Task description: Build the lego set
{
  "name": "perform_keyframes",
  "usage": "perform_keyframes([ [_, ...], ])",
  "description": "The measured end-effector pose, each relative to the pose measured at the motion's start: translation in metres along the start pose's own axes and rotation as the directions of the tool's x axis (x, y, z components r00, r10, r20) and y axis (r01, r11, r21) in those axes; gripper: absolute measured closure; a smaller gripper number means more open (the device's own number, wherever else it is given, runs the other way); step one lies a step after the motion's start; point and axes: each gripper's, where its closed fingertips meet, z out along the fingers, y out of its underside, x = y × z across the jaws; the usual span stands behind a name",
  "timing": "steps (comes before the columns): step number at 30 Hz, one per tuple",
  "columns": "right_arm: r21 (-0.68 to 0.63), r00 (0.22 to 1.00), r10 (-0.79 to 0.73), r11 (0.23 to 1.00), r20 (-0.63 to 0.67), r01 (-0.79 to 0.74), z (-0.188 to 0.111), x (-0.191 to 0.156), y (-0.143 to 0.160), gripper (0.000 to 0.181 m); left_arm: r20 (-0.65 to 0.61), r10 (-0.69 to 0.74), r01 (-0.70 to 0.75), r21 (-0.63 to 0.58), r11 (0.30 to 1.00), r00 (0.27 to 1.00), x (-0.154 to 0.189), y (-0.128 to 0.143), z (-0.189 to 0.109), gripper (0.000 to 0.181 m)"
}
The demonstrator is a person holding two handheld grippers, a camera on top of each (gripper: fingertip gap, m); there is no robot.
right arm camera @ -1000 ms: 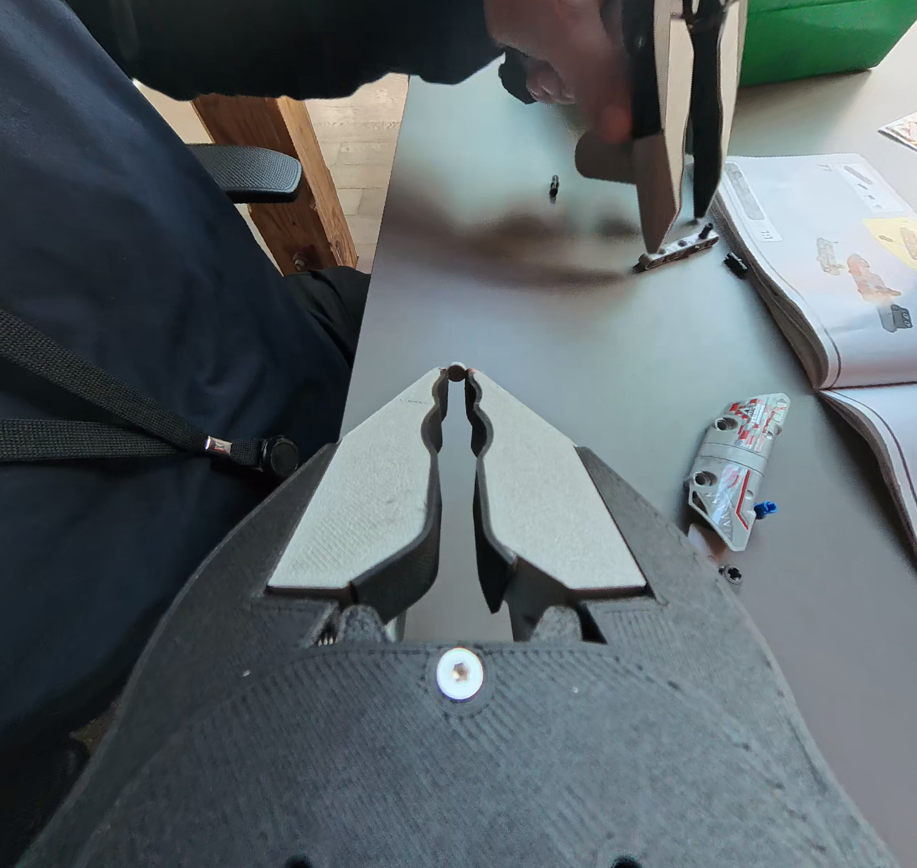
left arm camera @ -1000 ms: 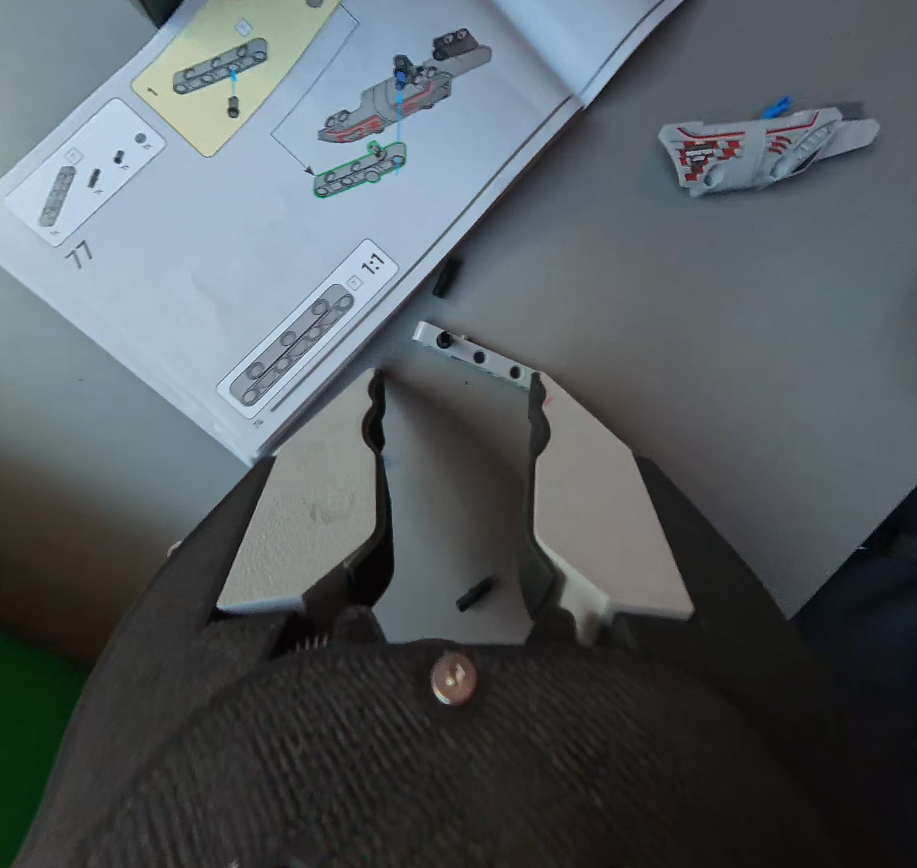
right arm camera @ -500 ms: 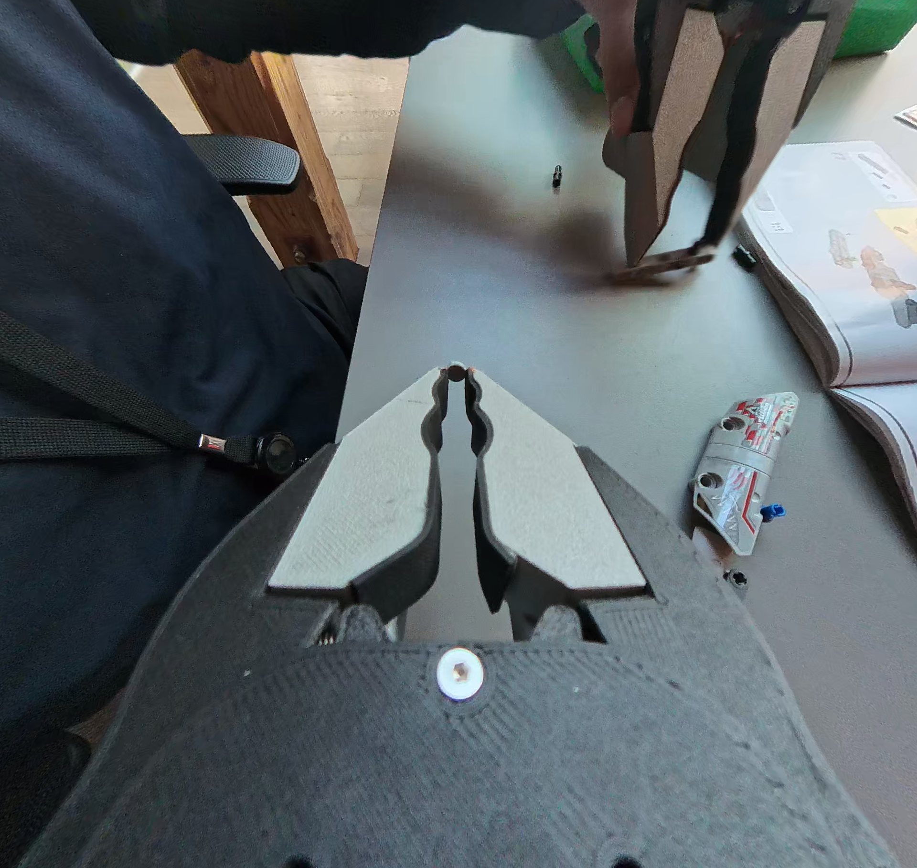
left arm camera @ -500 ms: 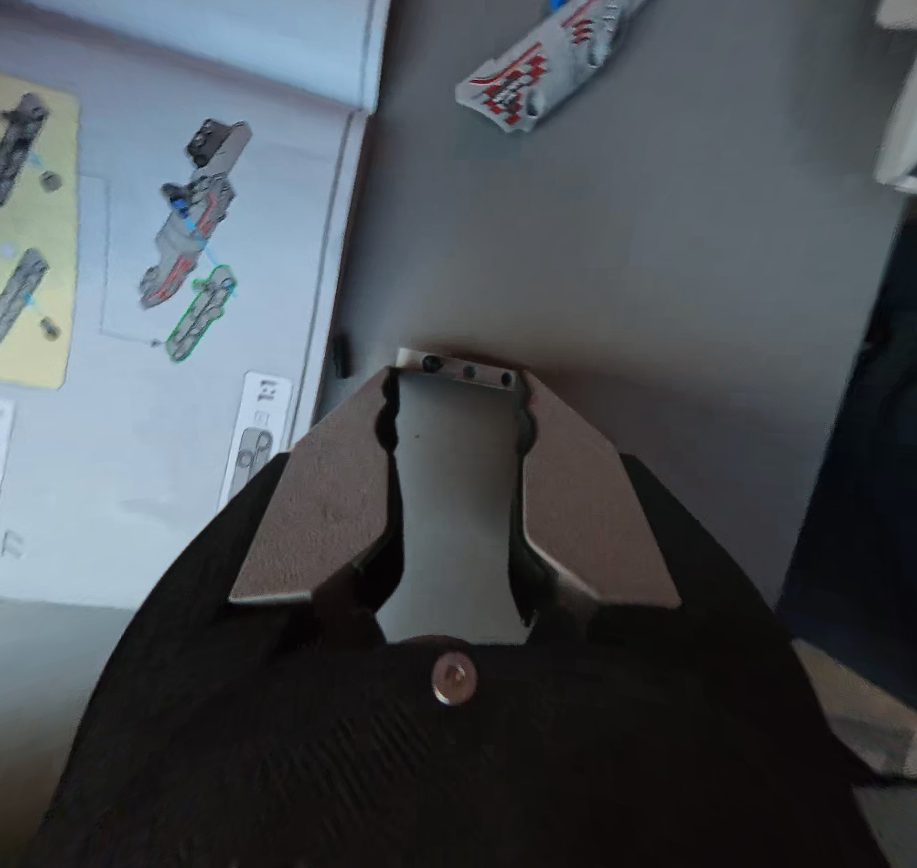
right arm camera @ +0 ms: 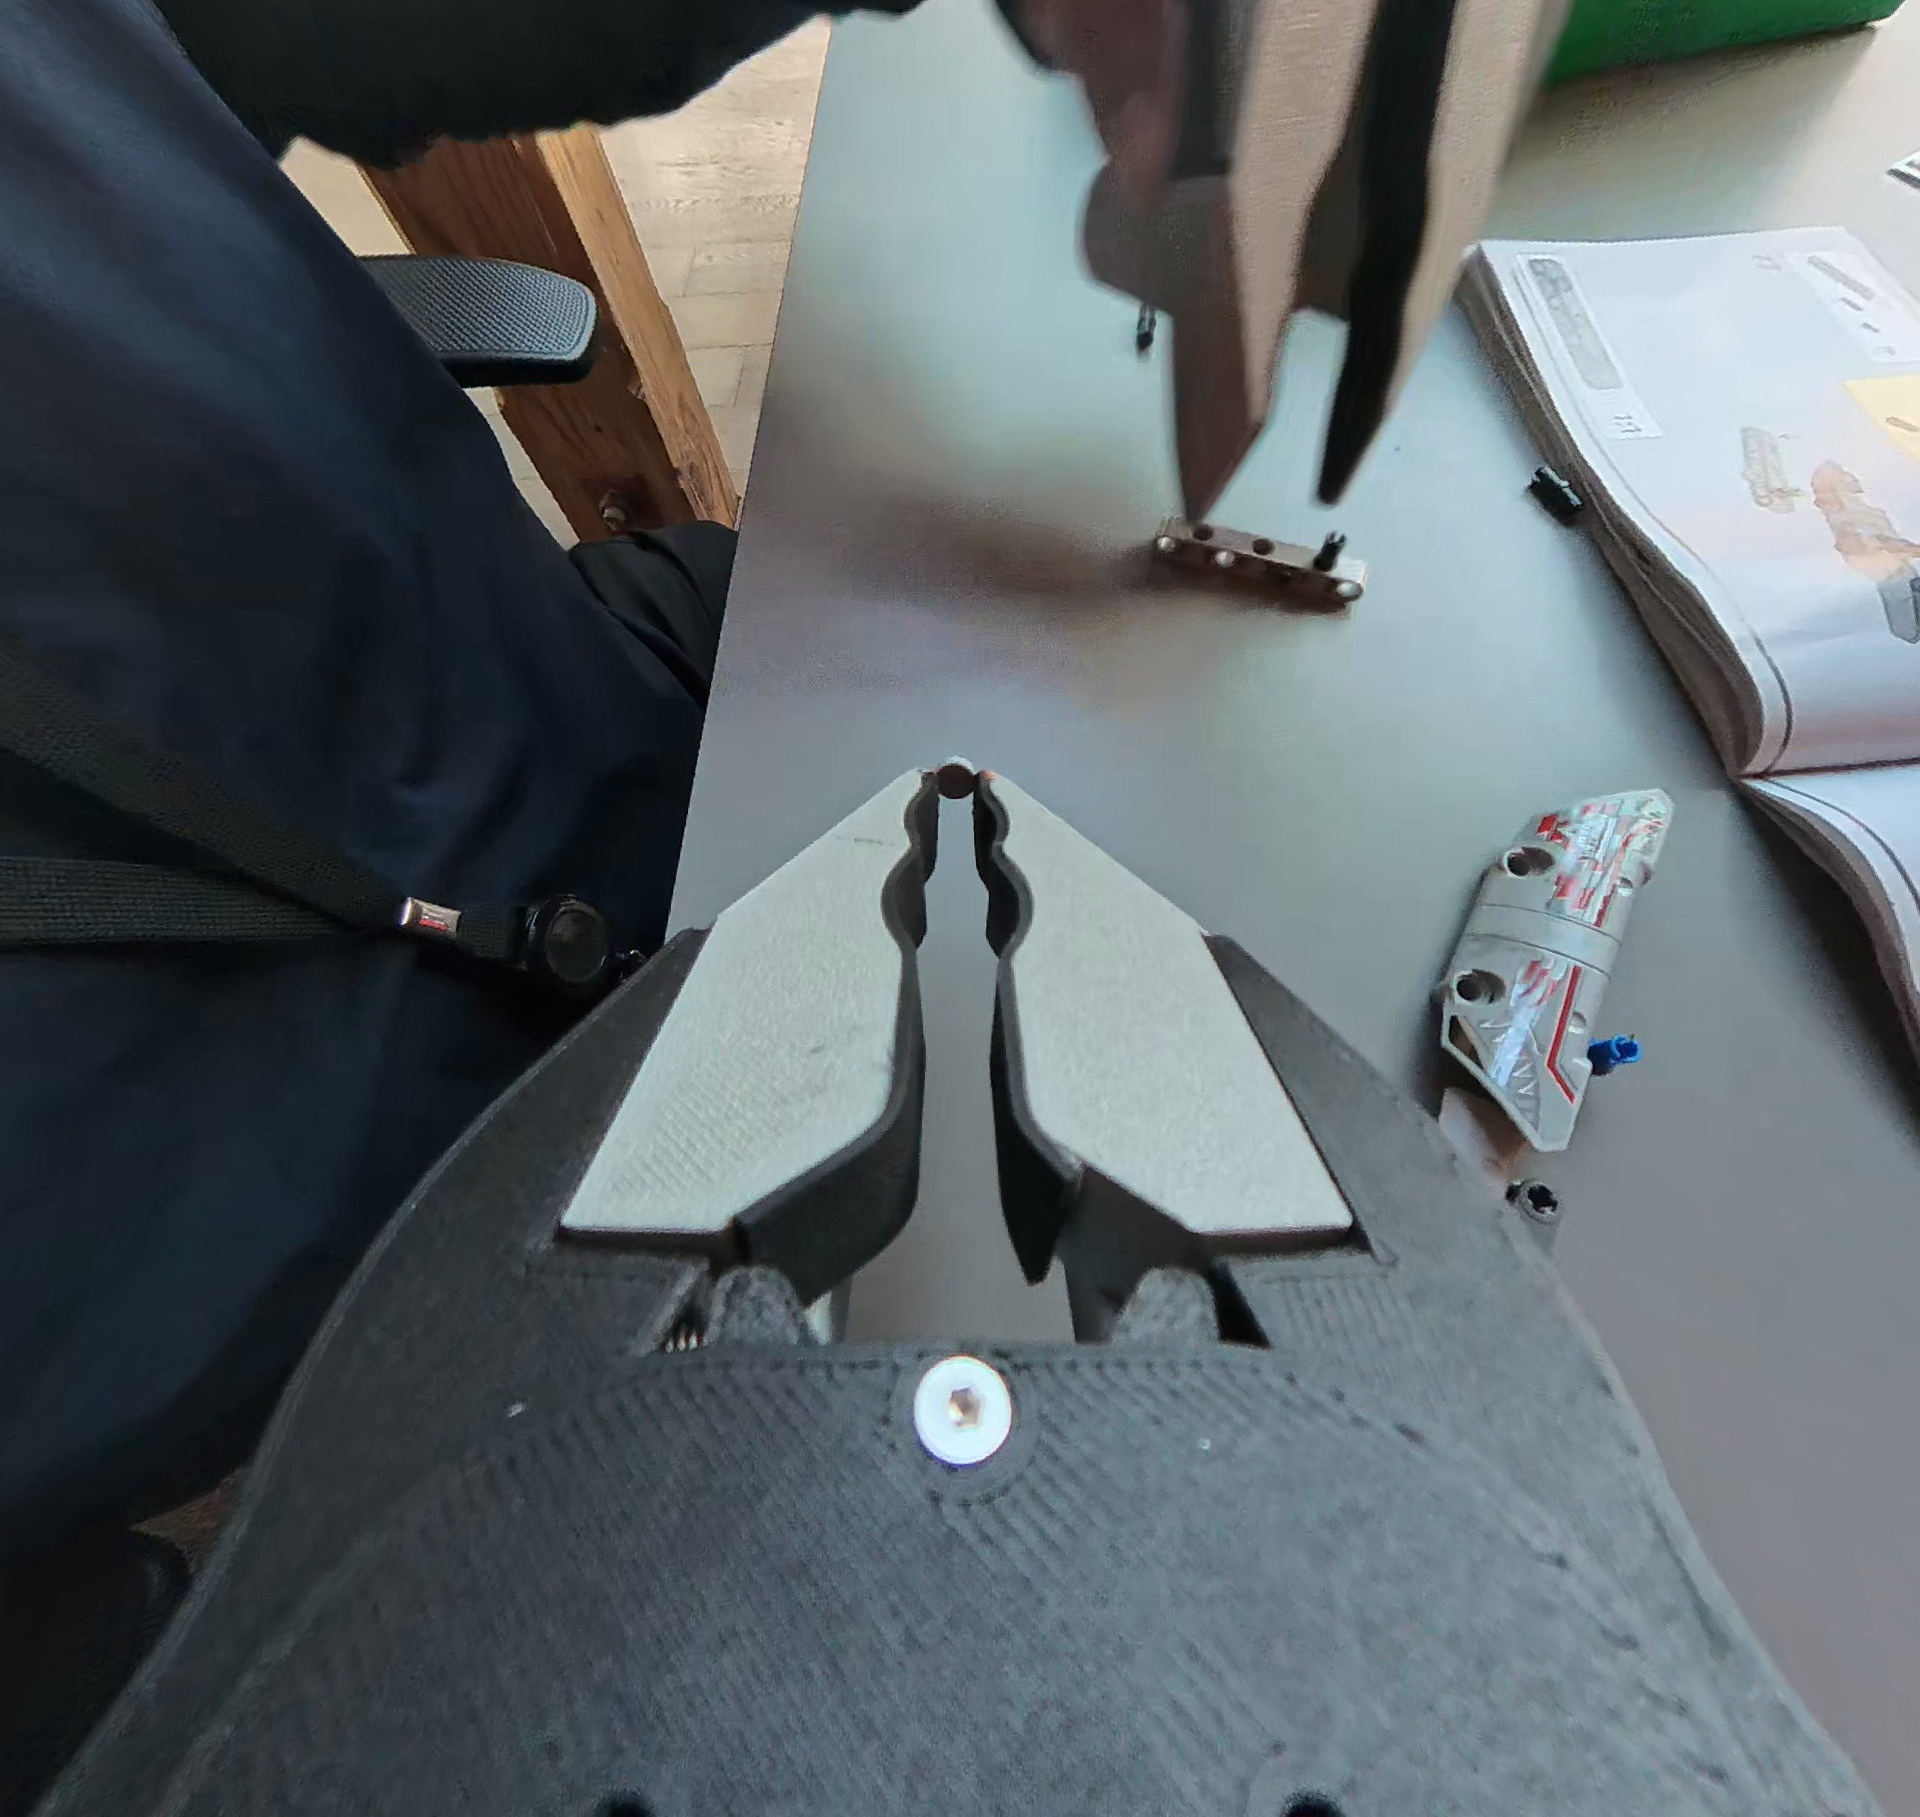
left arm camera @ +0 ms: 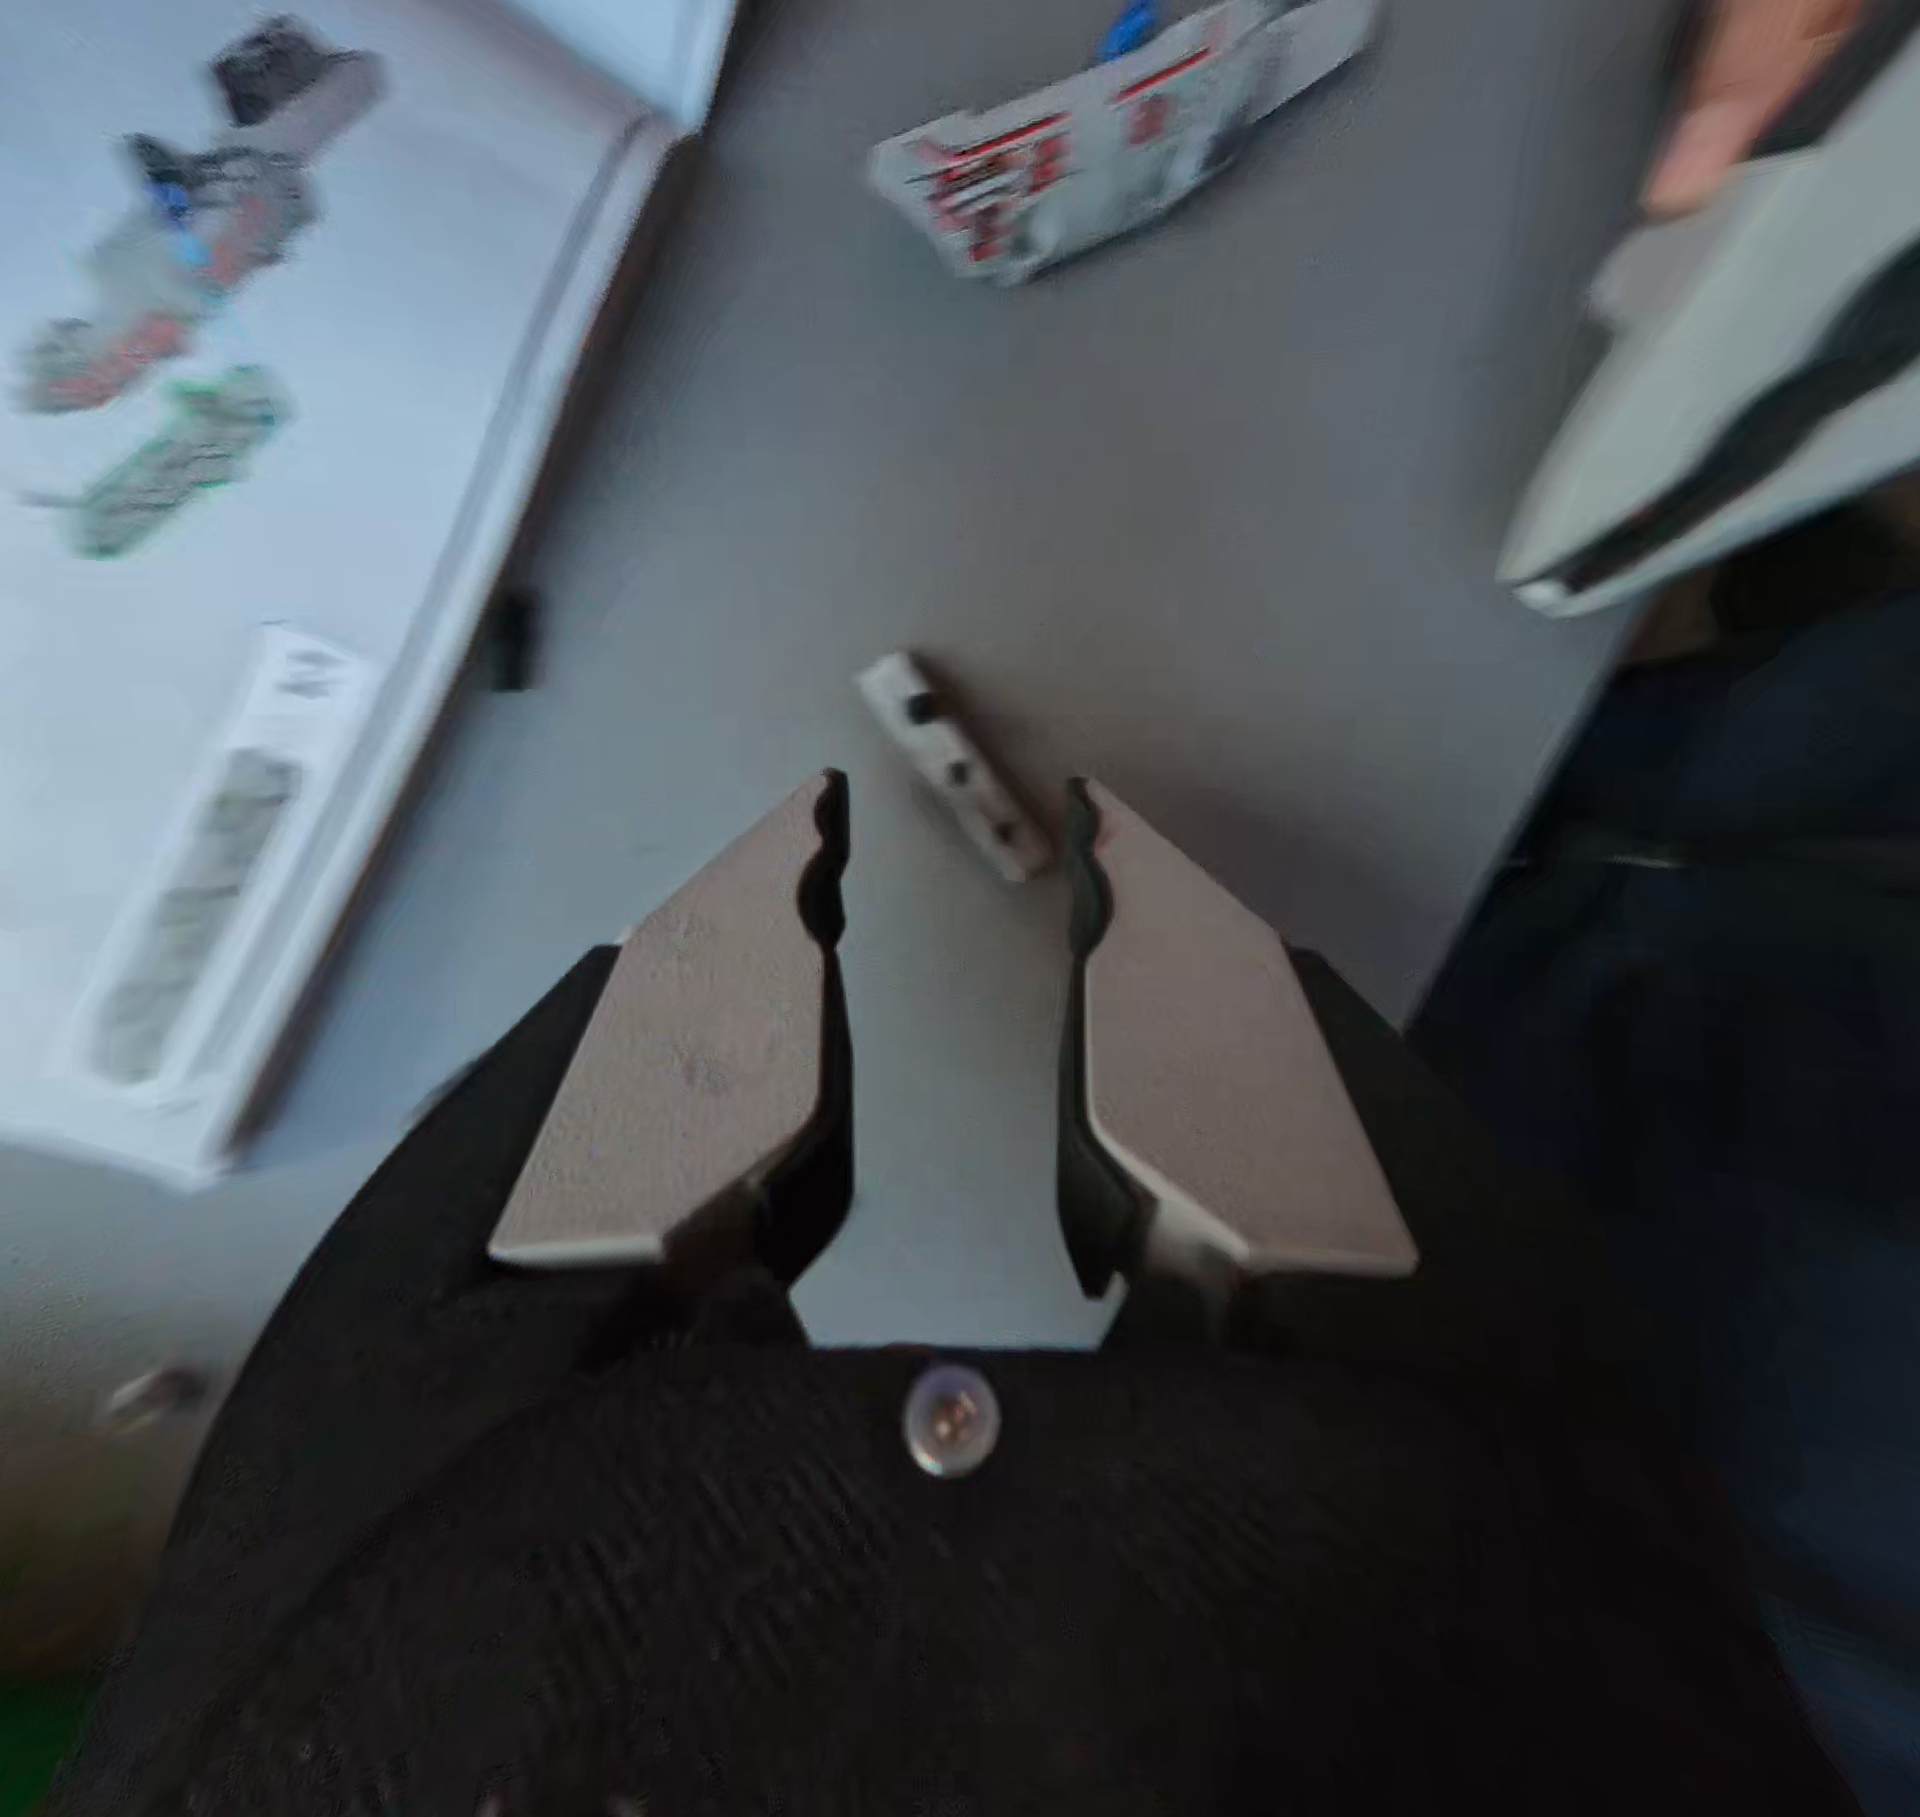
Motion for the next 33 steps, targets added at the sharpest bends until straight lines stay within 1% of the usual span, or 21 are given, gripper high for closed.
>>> perform_keyframes([
  [1,0.001,1.000,-0.005,1.000,-0.002,0.005,0.000,0.000,-0.001,0.178,-0.040,0.011,-0.008,0.065,0.998,0.999,0.017,-0.001,0.003,0.144],
  [2,0.003,1.000,-0.009,1.000,-0.002,0.009,-0.001,0.000,-0.002,0.178,0.018,0.020,-0.022,0.090,0.996,1.000,0.018,0.003,0.006,0.143],
  [3,0.004,1.000,-0.008,1.000,0.001,0.008,-0.001,0.000,-0.002,0.178,0.080,0.019,-0.026,0.092,0.995,0.997,0.016,0.007,0.009,0.137],
  [4,0.003,1.000,-0.006,1.000,0.005,0.006,0.000,-0.001,-0.002,0.178,0.113,0.014,-0.024,0.092,0.995,0.994,0.015,0.010,0.013,0.136],
  [6,-0.004,1.000,-0.006,1.000,0.011,0.006,0.001,-0.001,-0.001,0.178,0.171,0.024,-0.041,0.096,0.995,0.985,0.009,0.011,0.015,0.146],
  [8,-0.011,1.000,-0.009,1.000,0.012,0.009,0.002,-0.002,0.001,0.178,0.232,0.050,-0.069,0.073,0.995,0.971,-0.003,0.013,0.012,0.158],
  [10,-0.011,1.000,-0.010,1.000,0.008,0.010,0.003,-0.003,0.001,0.178,0.223,0.075,-0.093,0.075,0.993,0.972,-0.007,0.015,0.010,0.170],
  [11,-0.008,1.000,-0.009,1.000,0.007,0.009,0.002,-0.003,0.001,0.178,0.188,0.071,-0.090,0.096,0.991,0.980,-0.007,0.014,0.010,0.176],
  [12,-0.005,1.000,-0.007,1.000,0.007,0.007,0.002,-0.003,0.000,0.178,0.119,0.043,-0.058,0.125,0.991,0.992,-0.005,0.013,0.010,0.176],
  [13,-0.004,1.000,-0.005,1.000,0.008,0.005,0.002,-0.003,0.000,0.178,-0.003,0.004,-0.003,0.155,0.988,1.000,0.001,0.012,0.010,0.176],
  [14,-0.004,1.000,-0.002,1.000,0.011,0.002,0.002,-0.002,0.000,0.178,-0.143,-0.039,0.066,0.189,0.980,0.989,0.009,0.007,0.007,0.176],
  [15,-0.005,1.000,0.001,1.000,0.016,0.000,0.003,-0.002,0.000,0.178,-0.265,-0.082,0.142,0.214,0.967,0.961,0.012,0.002,0.002,0.177],
  [16,-0.010,1.000,0.002,1.000,0.021,-0.002,0.003,-0.002,-0.001,0.178,-0.368,-0.128,0.213,0.200,0.957,0.921,0.014,0.001,-0.001,0.176],
  [17,-0.017,1.000,0.001,1.000,0.023,-0.001,0.004,-0.001,-0.002,0.178,-0.449,-0.160,0.246,0.141,0.959,0.879,0.017,0.006,-0.001,0.176],
  [19,-0.033,1.000,-0.008,0.999,0.011,0.008,0.007,0.003,-0.006,0.178,-0.498,-0.188,0.218,0.001,0.976,0.846,0.023,0.025,0.008,0.176],
  [21,-0.044,1.000,-0.010,0.999,-0.015,0.009,0.010,0.013,-0.012,0.178,-0.561,-0.227,0.221,-0.081,0.972,0.796,0.034,0.029,0.009,0.176],
  [25,-0.046,0.999,0.016,0.999,-0.050,-0.018,0.026,0.034,-0.029,0.178,-0.620,-0.259,0.220,-0.140,0.965,0.740,0.036,0.024,0.011,0.176],
  [28,-0.081,0.995,0.011,0.997,-0.103,-0.020,0.039,0.051,-0.029,0.178,-0.641,-0.257,0.208,-0.152,0.966,0.723,0.035,0.022,0.011,0.176],
  [31,-0.082,0.997,0.060,0.995,-0.046,-0.064,0.047,0.049,-0.028,0.178,-0.647,-0.258,0.205,-0.158,0.966,0.717,0.034,0.021,0.011,0.176],
  [33,-0.072,0.996,0.071,0.995,-0.048,-0.074,0.049,0.051,-0.030,0.178,-0.647,-0.258,0.201,-0.162,0.966,0.717,0.034,0.021,0.011,0.176],
])
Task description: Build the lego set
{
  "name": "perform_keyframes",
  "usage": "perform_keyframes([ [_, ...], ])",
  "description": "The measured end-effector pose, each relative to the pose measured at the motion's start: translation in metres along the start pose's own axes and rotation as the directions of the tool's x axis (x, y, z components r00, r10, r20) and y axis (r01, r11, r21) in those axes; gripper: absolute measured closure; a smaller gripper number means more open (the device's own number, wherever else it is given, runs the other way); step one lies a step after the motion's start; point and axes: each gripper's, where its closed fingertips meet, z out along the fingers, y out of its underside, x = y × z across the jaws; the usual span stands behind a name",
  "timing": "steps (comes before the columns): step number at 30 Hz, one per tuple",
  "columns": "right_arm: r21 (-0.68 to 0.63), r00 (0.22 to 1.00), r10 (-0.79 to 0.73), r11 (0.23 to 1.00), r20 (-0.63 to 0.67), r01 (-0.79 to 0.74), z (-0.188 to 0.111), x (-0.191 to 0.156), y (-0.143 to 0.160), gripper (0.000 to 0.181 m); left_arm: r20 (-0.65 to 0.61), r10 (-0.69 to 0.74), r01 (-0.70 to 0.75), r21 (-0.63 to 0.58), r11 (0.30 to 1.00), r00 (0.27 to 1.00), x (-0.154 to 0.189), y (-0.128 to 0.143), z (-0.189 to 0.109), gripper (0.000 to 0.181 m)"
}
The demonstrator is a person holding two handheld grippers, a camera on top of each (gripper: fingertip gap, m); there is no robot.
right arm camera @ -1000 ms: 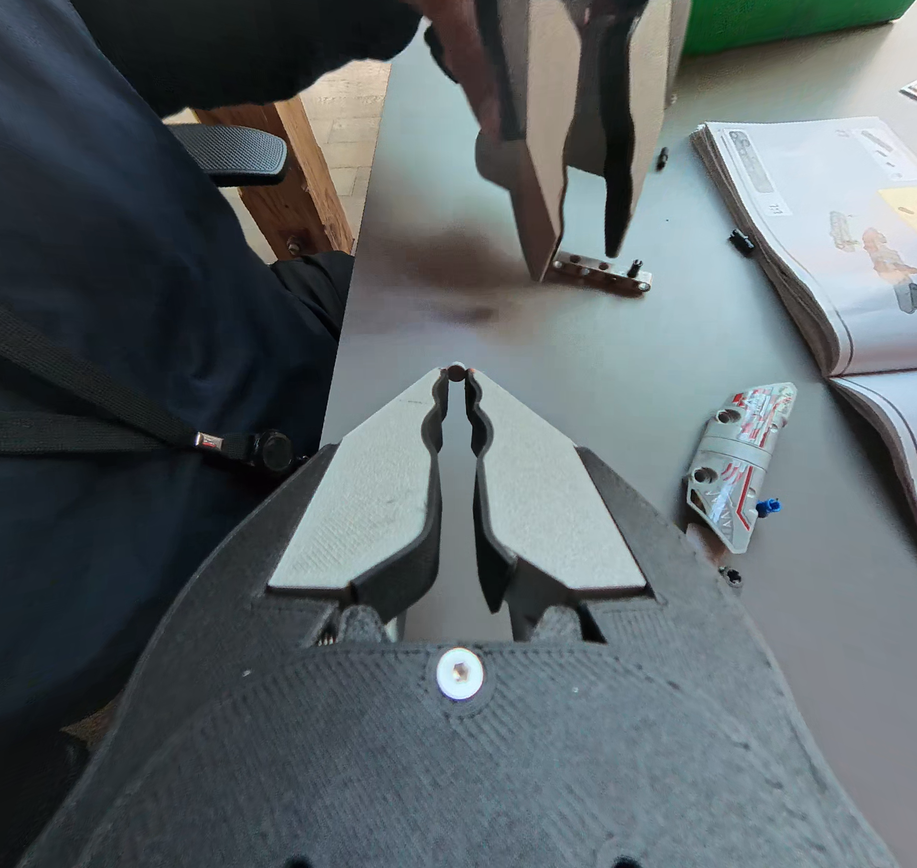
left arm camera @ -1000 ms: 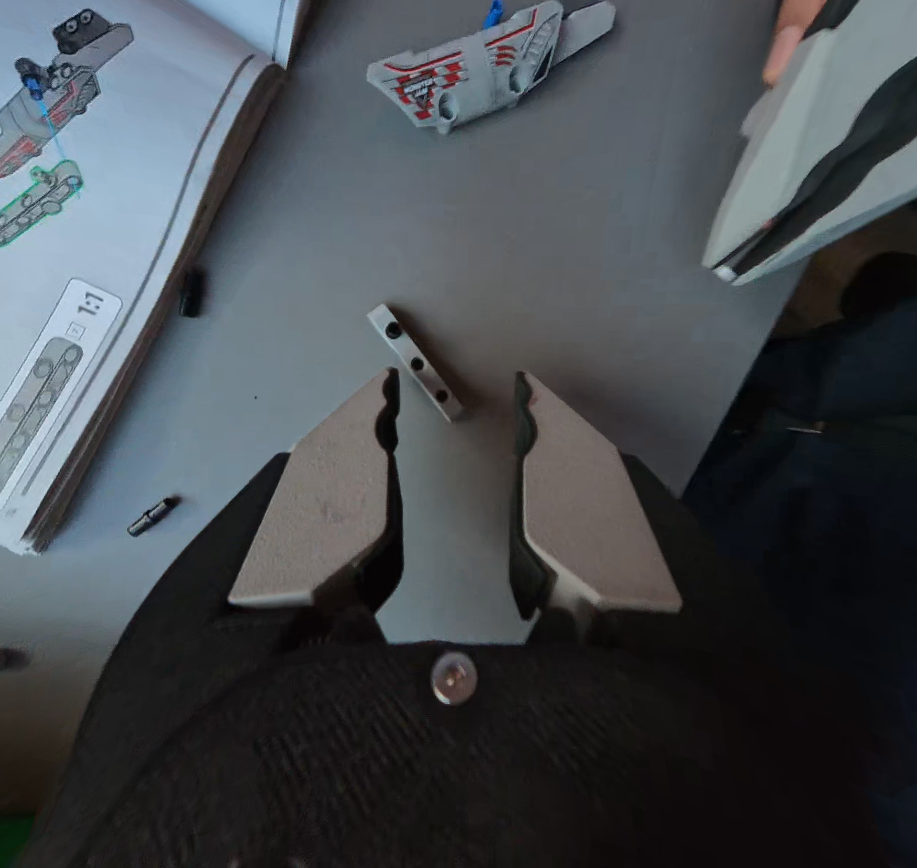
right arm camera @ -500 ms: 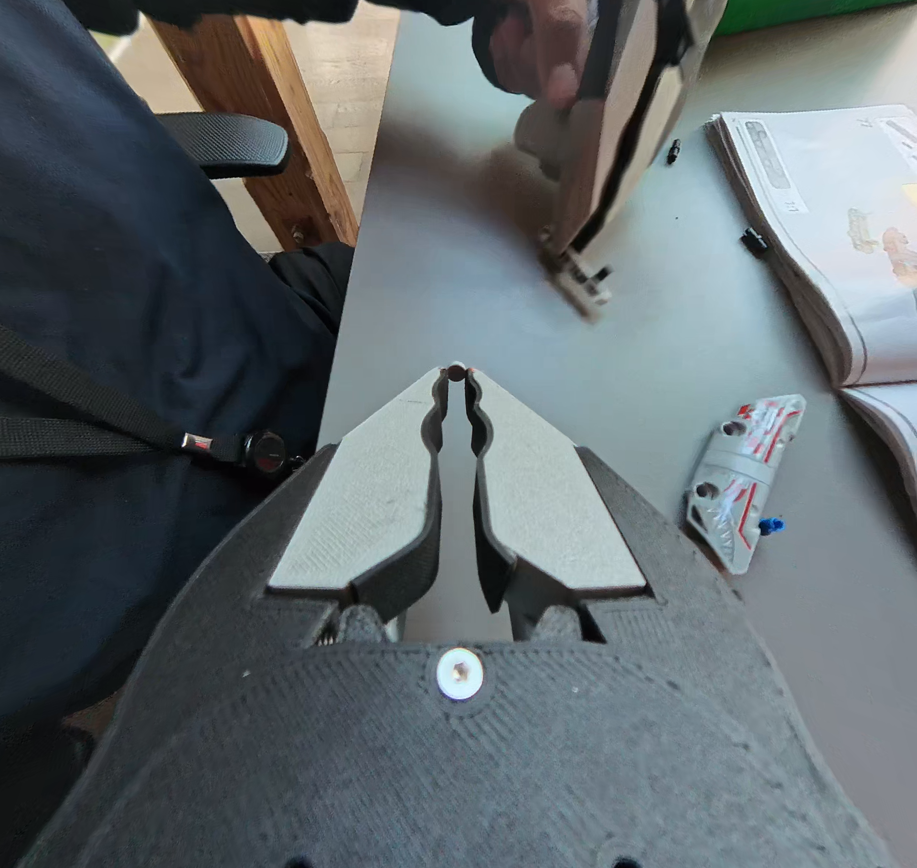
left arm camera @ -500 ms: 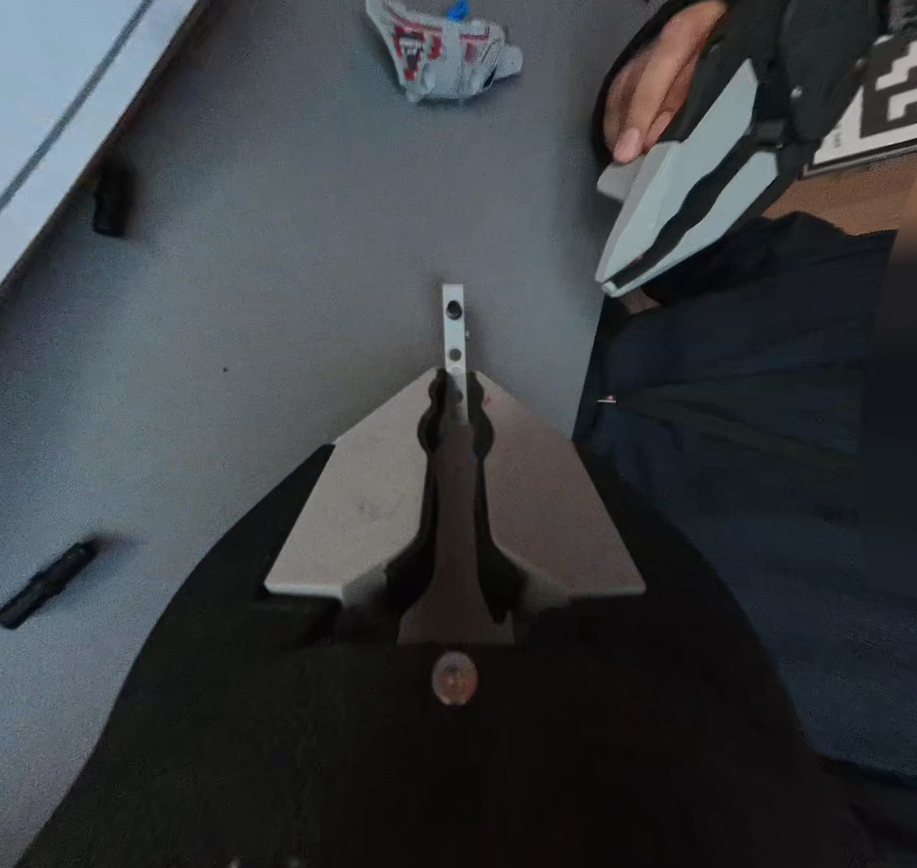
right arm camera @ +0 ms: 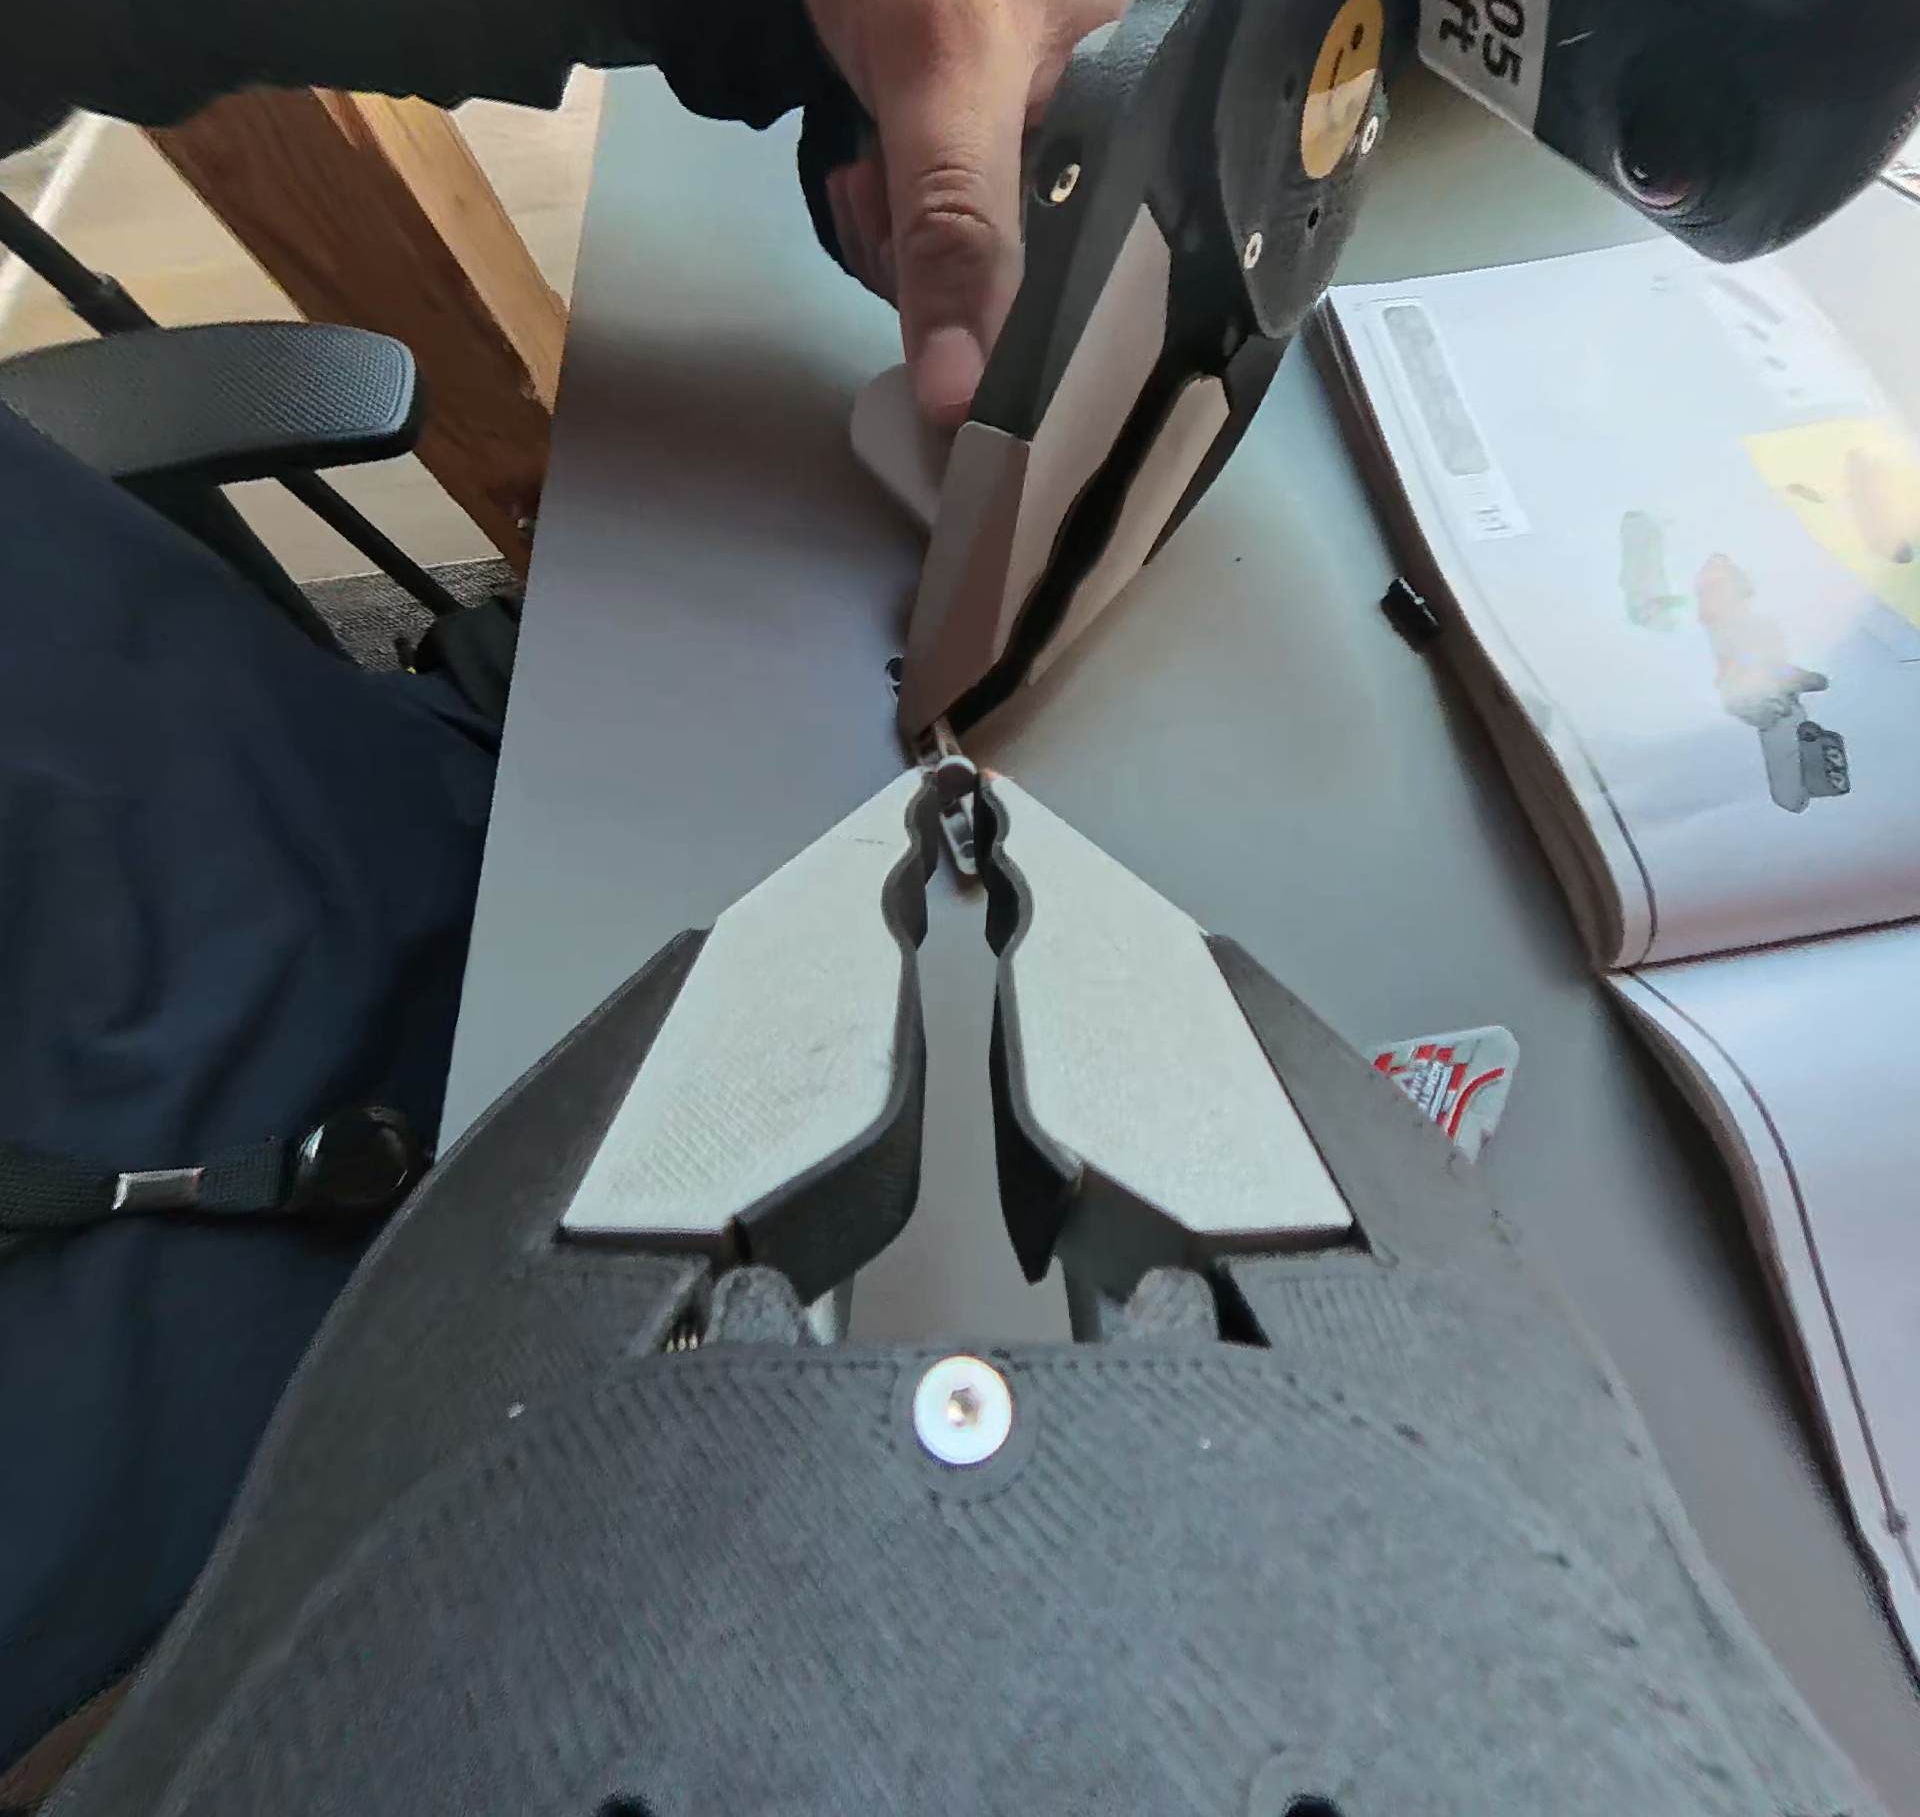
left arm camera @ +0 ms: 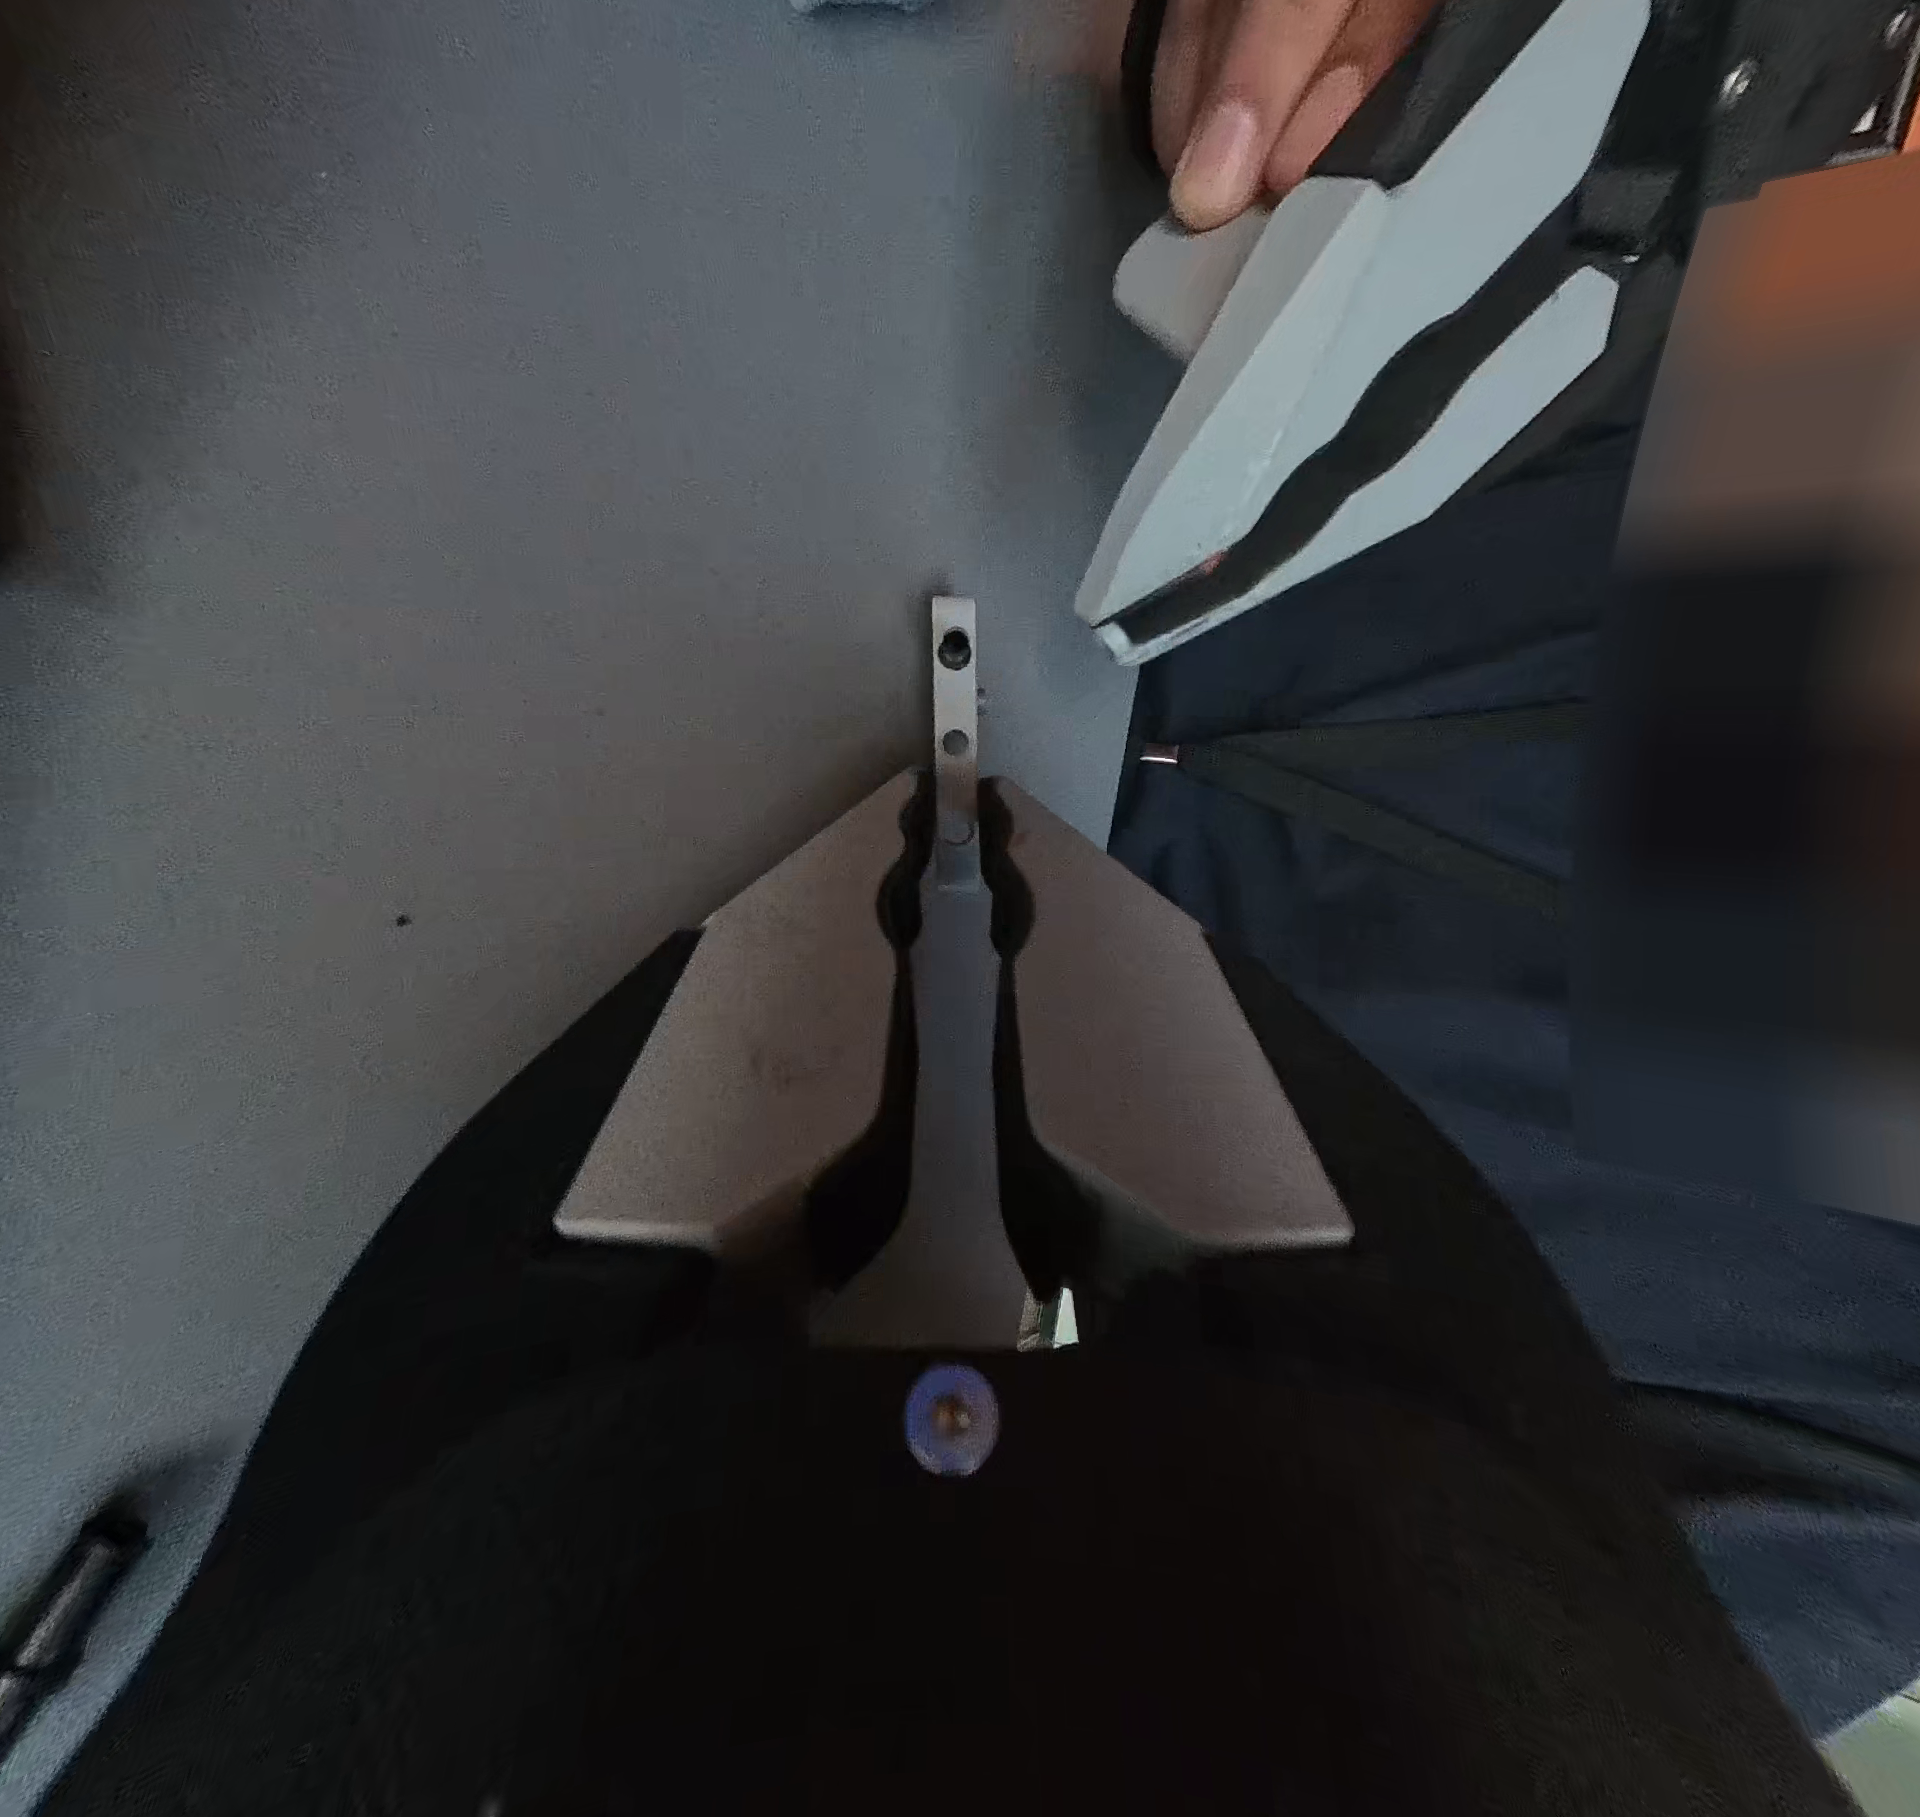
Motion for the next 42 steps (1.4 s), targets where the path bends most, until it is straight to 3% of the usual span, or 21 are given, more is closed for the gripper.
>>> perform_keyframes([
  [13,-0.064,0.998,0.058,0.996,-0.004,-0.058,0.014,0.010,0.009,0.178,0.069,0.054,-0.050,-0.060,0.997,0.996,-0.001,0.003,-0.001,0.176],
  [17,-0.022,0.999,0.039,0.999,-0.016,-0.039,0.007,0.009,0.002,0.178,0.109,0.077,-0.074,-0.034,0.997,0.991,-0.003,0.000,-0.005,0.173],
  [20,-0.013,0.999,0.028,1.000,-0.016,-0.028,-0.001,0.009,0.004,0.178,0.217,0.106,-0.125,0.072,0.990,0.970,0.003,-0.008,-0.010,0.149],
  [25,0.018,0.998,-0.038,0.999,0.048,0.038,-0.004,-0.005,0.005,0.178,0.480,0.167,-0.266,0.145,0.953,0.861,0.012,0.004,-0.001,0.144],
  [28,-0.015,0.994,-0.101,0.995,0.032,0.101,-0.001,-0.005,0.009,0.178,0.570,0.153,-0.295,0.165,0.941,0.807,0.008,0.015,0.004,0.145],
  [33,-0.012,0.994,-0.089,0.996,0.065,0.090,0.000,-0.008,0.011,0.178,0.627,0.185,-0.336,0.130,0.933,0.756,0.005,0.017,0.009,0.169],
  [38,0.005,0.984,-0.161,0.987,0.082,0.161,-0.002,-0.013,0.009,0.178,0.563,0.234,-0.338,0.088,0.937,0.793,0.003,0.016,0.008,0.176],
  [42,0.022,0.973,-0.191,0.982,0.130,0.190,-0.002,-0.017,0.010,0.178,0.375,0.214,-0.261,0.078,0.962,0.902,0.003,0.018,0.004,0.176],
])
